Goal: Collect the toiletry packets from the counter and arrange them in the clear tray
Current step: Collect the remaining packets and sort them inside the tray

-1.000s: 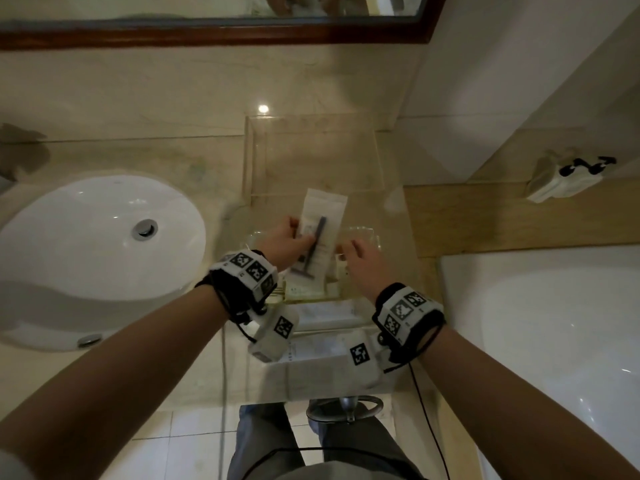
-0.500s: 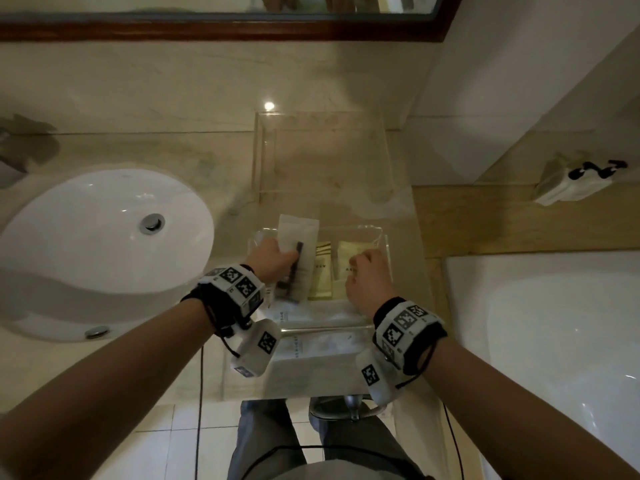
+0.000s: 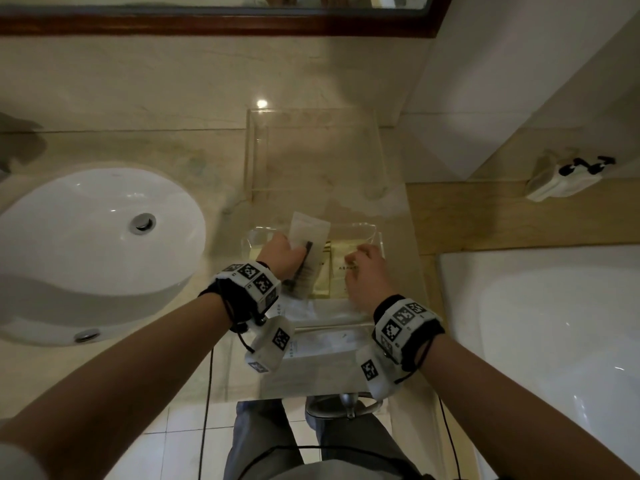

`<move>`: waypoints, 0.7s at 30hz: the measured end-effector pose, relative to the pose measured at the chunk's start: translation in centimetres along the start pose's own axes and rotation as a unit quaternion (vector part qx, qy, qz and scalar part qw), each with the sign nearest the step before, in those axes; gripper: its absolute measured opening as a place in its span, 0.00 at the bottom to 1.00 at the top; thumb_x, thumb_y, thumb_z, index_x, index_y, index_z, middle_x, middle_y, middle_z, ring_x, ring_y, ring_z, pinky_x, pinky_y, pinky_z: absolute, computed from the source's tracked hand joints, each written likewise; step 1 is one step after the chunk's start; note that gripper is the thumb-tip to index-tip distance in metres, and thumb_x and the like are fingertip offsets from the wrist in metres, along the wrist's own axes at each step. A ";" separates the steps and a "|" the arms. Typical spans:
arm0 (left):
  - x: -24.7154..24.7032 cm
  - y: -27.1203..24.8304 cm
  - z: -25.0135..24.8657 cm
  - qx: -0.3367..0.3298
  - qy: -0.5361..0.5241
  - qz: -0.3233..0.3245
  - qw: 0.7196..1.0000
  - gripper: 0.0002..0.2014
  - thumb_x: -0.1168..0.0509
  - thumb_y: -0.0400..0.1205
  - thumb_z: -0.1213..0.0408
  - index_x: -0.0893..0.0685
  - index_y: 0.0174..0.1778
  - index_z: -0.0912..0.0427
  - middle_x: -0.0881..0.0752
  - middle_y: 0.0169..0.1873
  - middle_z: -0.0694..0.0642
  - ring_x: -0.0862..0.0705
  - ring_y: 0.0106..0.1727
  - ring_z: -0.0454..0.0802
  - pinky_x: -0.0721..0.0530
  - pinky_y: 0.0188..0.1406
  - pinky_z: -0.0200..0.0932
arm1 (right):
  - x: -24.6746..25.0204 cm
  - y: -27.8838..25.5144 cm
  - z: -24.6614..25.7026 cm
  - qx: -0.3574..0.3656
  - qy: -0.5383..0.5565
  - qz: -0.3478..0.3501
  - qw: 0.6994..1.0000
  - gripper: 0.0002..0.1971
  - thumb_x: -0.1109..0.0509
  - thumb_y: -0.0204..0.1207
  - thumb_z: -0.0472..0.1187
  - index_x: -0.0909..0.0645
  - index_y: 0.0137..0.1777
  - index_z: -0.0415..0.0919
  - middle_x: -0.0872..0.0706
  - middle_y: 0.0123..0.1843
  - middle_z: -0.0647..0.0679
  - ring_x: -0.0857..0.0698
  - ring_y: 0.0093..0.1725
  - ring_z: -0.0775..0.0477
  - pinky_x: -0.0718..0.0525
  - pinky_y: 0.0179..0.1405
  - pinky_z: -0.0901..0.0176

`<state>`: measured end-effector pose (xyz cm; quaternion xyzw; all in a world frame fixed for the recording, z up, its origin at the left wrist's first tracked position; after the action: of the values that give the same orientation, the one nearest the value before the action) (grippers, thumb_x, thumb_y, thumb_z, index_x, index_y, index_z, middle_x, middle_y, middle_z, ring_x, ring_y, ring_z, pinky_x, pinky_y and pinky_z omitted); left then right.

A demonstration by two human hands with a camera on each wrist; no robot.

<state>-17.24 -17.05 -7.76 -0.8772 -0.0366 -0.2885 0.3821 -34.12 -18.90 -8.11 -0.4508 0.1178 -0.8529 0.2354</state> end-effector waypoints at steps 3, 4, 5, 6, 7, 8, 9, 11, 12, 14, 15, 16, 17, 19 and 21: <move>-0.3 0.0 -0.2 0.005 -0.011 -0.001 1.000 0.25 0.39 0.82 0.53 0.31 0.66 0.69 0.20 0.62 0.67 0.19 0.61 0.64 0.20 0.48 0.46 | 0.0 -0.1 0.0 0.015 -0.016 -0.012 1.000 0.16 0.40 0.79 0.32 0.23 0.66 0.35 0.37 0.78 0.40 0.35 0.77 0.40 0.35 0.78 0.52; -0.3 0.1 -0.1 0.009 -0.015 0.000 1.000 0.25 0.39 0.82 0.53 0.31 0.67 0.69 0.20 0.62 0.67 0.19 0.61 0.64 0.20 0.51 0.48 | -0.1 -0.1 0.0 0.019 -0.015 -0.011 1.000 0.16 0.40 0.79 0.31 0.24 0.66 0.36 0.38 0.79 0.40 0.36 0.77 0.40 0.35 0.78 0.51; -0.3 0.2 -0.1 0.009 -0.017 -0.001 1.000 0.25 0.39 0.82 0.52 0.31 0.67 0.69 0.20 0.62 0.67 0.19 0.61 0.64 0.20 0.52 0.49 | -0.3 -0.2 0.0 0.020 -0.013 -0.007 1.000 0.16 0.40 0.79 0.31 0.24 0.66 0.36 0.39 0.79 0.40 0.36 0.78 0.40 0.34 0.78 0.50; -0.2 0.2 0.0 0.014 -0.017 0.000 1.000 0.25 0.39 0.82 0.52 0.30 0.66 0.69 0.19 0.61 0.66 0.19 0.60 0.64 0.20 0.51 0.49 | -0.3 -0.2 -0.1 0.021 -0.011 -0.001 1.000 0.16 0.40 0.79 0.31 0.24 0.66 0.36 0.40 0.80 0.40 0.36 0.78 0.41 0.33 0.77 0.49; -0.1 0.4 0.1 0.010 -0.016 0.001 1.000 0.25 0.39 0.81 0.51 0.28 0.65 0.69 0.18 0.59 0.65 0.18 0.59 0.63 0.19 0.49 0.48 | -0.4 -0.2 -0.1 0.020 -0.008 0.007 1.000 0.16 0.40 0.80 0.32 0.25 0.67 0.37 0.40 0.80 0.41 0.35 0.78 0.41 0.32 0.77 0.48; 0.1 0.4 0.1 0.009 -0.018 0.000 1.000 0.25 0.39 0.81 0.52 0.26 0.63 0.70 0.17 0.58 0.65 0.17 0.57 0.63 0.18 0.47 0.47 | -0.3 -0.2 -0.1 0.018 -0.005 0.016 1.000 0.16 0.40 0.80 0.32 0.25 0.67 0.37 0.41 0.80 0.42 0.35 0.78 0.42 0.32 0.77 0.48; 0.4 0.5 0.1 0.002 -0.021 -0.005 1.000 0.23 0.39 0.81 0.53 0.24 0.61 0.71 0.16 0.56 0.65 0.17 0.56 0.62 0.19 0.46 0.46 | -0.2 -0.2 -0.1 0.018 0.000 0.020 1.000 0.16 0.41 0.80 0.32 0.25 0.67 0.38 0.41 0.81 0.43 0.35 0.78 0.43 0.32 0.77 0.49; 1.5 0.4 0.0 -0.005 -0.008 -0.021 1.000 0.21 0.39 0.82 0.55 0.22 0.60 0.71 0.17 0.51 0.64 0.18 0.51 0.60 0.22 0.44 0.45 | 0.4 -0.3 0.1 0.034 0.004 0.005 0.999 0.15 0.40 0.80 0.31 0.24 0.65 0.37 0.37 0.79 0.44 0.33 0.76 0.44 0.31 0.76 0.55; 2.1 0.4 0.2 -0.004 -0.002 -0.029 1.000 0.21 0.40 0.82 0.55 0.24 0.61 0.70 0.17 0.51 0.64 0.19 0.49 0.58 0.23 0.44 0.45 | 0.8 -0.4 0.4 0.053 -0.008 -0.012 0.998 0.14 0.39 0.79 0.31 0.23 0.63 0.37 0.33 0.76 0.44 0.31 0.74 0.45 0.30 0.73 0.58; 3.4 0.3 0.9 0.014 -0.013 -0.035 0.999 0.22 0.41 0.83 0.54 0.28 0.65 0.68 0.19 0.55 0.64 0.19 0.52 0.60 0.22 0.49 0.47 | 1.3 -0.8 0.8 0.095 -0.063 -0.034 0.993 0.12 0.37 0.77 0.33 0.21 0.60 0.39 0.25 0.68 0.44 0.27 0.68 0.45 0.27 0.68 0.58; 4.0 0.4 1.3 0.017 -0.017 -0.043 0.999 0.23 0.42 0.83 0.54 0.30 0.67 0.68 0.19 0.58 0.65 0.19 0.56 0.62 0.23 0.50 0.48 | 1.3 -1.1 0.7 0.104 -0.087 -0.029 0.990 0.12 0.36 0.77 0.35 0.21 0.59 0.40 0.23 0.65 0.45 0.26 0.66 0.45 0.26 0.67 0.56; 4.7 0.2 1.5 0.014 -0.009 -0.053 0.998 0.23 0.42 0.83 0.54 0.30 0.68 0.68 0.19 0.61 0.66 0.19 0.59 0.63 0.24 0.51 0.48 | 1.2 -1.3 0.5 0.100 -0.105 -0.014 0.989 0.12 0.36 0.77 0.37 0.22 0.60 0.41 0.23 0.64 0.45 0.25 0.65 0.44 0.25 0.67 0.54; 5.1 0.2 1.8 0.015 0.012 -0.057 0.998 0.24 0.42 0.83 0.54 0.29 0.68 0.69 0.19 0.62 0.66 0.20 0.61 0.64 0.25 0.49 0.47 | 0.9 -1.4 0.3 0.090 -0.120 0.005 0.989 0.13 0.35 0.77 0.38 0.23 0.61 0.41 0.23 0.64 0.44 0.25 0.64 0.44 0.24 0.66 0.52; 5.4 -0.1 2.0 0.001 0.058 -0.068 0.996 0.25 0.41 0.83 0.52 0.28 0.67 0.69 0.19 0.61 0.65 0.20 0.61 0.63 0.29 0.48 0.44 | 0.5 -1.7 -0.1 0.076 -0.148 0.028 0.986 0.15 0.35 0.77 0.41 0.25 0.63 0.40 0.24 0.65 0.43 0.25 0.63 0.42 0.24 0.66 0.50; 4.9 -0.6 1.7 -0.031 0.079 -0.071 0.994 0.23 0.39 0.82 0.54 0.29 0.67 0.67 0.20 0.62 0.65 0.21 0.62 0.63 0.27 0.51 0.45 | 0.4 -1.7 0.0 0.075 -0.167 0.032 0.983 0.15 0.36 0.78 0.42 0.25 0.63 0.41 0.24 0.66 0.43 0.25 0.64 0.42 0.25 0.66 0.50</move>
<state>-12.55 -16.22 -5.64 -0.8581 -0.0596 -0.3845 0.3350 -34.84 -17.64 -7.13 -0.5637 0.0269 -0.7642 0.3123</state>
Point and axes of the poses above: each hand's wrist, its own y-axis towards the middle knuckle, its own x-axis out of the back of the hand, z = x × y, the point moved 7 cm from there along y, towards the middle knuckle
